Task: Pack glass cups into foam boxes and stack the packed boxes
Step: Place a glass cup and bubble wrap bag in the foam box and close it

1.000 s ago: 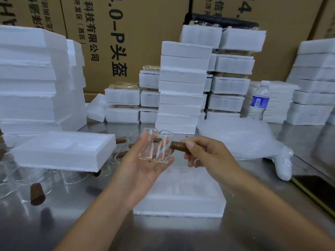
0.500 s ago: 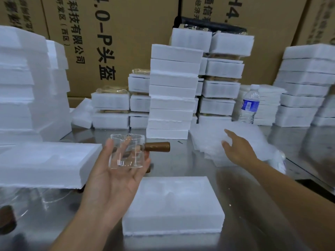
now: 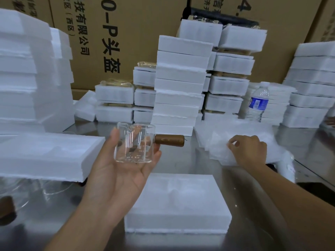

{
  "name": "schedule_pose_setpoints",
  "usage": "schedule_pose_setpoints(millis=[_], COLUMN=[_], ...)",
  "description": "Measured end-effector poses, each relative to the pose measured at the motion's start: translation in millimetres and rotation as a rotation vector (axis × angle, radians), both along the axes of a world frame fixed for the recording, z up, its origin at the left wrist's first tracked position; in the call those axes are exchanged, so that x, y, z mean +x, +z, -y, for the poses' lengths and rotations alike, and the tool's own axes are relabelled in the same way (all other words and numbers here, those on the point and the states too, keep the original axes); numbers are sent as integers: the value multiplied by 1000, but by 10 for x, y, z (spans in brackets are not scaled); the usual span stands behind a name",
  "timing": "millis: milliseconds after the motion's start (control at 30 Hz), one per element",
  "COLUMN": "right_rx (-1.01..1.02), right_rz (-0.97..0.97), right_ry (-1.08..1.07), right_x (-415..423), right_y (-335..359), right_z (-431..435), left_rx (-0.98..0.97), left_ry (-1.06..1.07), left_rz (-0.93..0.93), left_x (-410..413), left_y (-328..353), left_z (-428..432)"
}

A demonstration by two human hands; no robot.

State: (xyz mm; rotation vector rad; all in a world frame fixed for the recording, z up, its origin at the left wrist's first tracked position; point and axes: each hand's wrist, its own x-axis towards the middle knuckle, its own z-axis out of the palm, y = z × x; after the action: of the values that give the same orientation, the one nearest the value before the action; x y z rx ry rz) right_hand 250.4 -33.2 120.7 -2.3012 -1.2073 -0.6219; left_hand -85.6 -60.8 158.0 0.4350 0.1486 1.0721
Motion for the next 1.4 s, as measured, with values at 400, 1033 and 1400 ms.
schedule_pose_setpoints(millis=[400,1033,1400], right_rx=[399,279,143], right_rz=[-127,-696,-392], right_ry=[637,974,1016], right_x=[-894,-1568,-1518], right_y=[777,206,250], right_z=[466,905,961], left_rx=[-4,38,343], left_ry=[-58,47,35], left_rz=[110,77,-335], left_x=[-67,-149,68], left_y=[32,-20,-119], left_z=[54,5,81])
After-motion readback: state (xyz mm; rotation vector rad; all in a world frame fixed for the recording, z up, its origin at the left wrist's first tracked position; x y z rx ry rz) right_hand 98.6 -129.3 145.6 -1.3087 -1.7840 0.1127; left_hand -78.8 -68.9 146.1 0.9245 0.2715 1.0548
